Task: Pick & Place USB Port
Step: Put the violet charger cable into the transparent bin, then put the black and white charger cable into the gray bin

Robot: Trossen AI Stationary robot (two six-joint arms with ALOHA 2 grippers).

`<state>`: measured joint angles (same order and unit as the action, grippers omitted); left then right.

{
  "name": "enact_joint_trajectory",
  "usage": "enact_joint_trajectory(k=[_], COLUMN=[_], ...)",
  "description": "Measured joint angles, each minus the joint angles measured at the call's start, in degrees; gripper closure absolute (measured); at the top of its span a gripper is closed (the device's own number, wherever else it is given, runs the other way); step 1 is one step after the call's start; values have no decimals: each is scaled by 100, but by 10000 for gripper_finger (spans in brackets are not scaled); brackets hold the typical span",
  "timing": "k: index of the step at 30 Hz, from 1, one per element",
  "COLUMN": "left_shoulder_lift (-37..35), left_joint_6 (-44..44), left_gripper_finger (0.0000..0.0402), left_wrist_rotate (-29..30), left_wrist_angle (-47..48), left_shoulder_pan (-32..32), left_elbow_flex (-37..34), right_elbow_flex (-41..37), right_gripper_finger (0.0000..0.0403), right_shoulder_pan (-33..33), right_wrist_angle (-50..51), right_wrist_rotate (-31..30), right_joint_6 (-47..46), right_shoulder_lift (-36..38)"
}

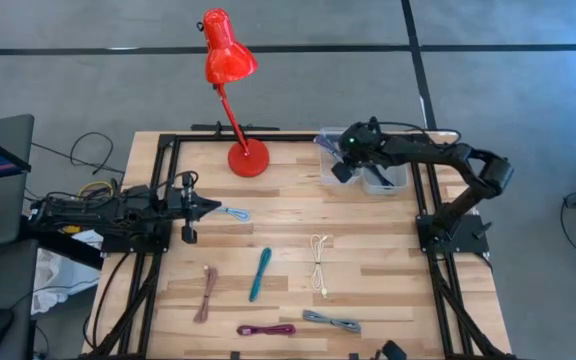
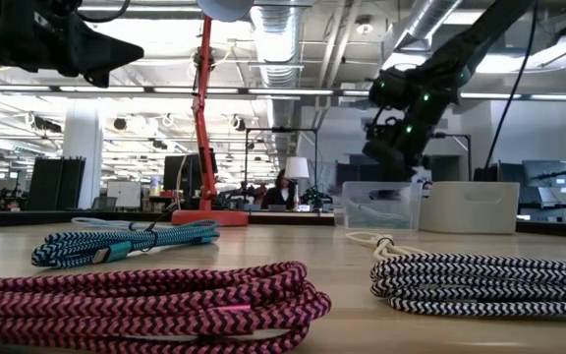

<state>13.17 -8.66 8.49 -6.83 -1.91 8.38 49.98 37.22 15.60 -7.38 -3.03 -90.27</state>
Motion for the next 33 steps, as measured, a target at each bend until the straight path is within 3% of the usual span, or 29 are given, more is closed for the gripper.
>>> enact_joint_trajectory(k=[6,13,21,27,33], left_shoulder_lift=[-2,0,0,0,0], left_joint_6=[26,39,39,64,65], left_gripper_finger=[396,396,396,396,396], left_wrist_rotate=[0,0,0,0,0], left_wrist_angle=[0,0,0,0,0], left_shoulder_pan=[0,0,0,0,0], left_elbow_flex=[0,0,2,2,3], right_elbow_flex=[0,0,2,9,9], right_gripper_finger=[394,338,296,287,291], right_shoulder_pan=[-8,-12,-135,-479,-1151], right_wrist_angle=[-115,-131,-125,183,1066], right_wrist_rotate=[0,-42,-314,-297,230], right_joint_6=[43,69,514,514,511], right_shoulder_lift=[-269,-189,421,1141,1932])
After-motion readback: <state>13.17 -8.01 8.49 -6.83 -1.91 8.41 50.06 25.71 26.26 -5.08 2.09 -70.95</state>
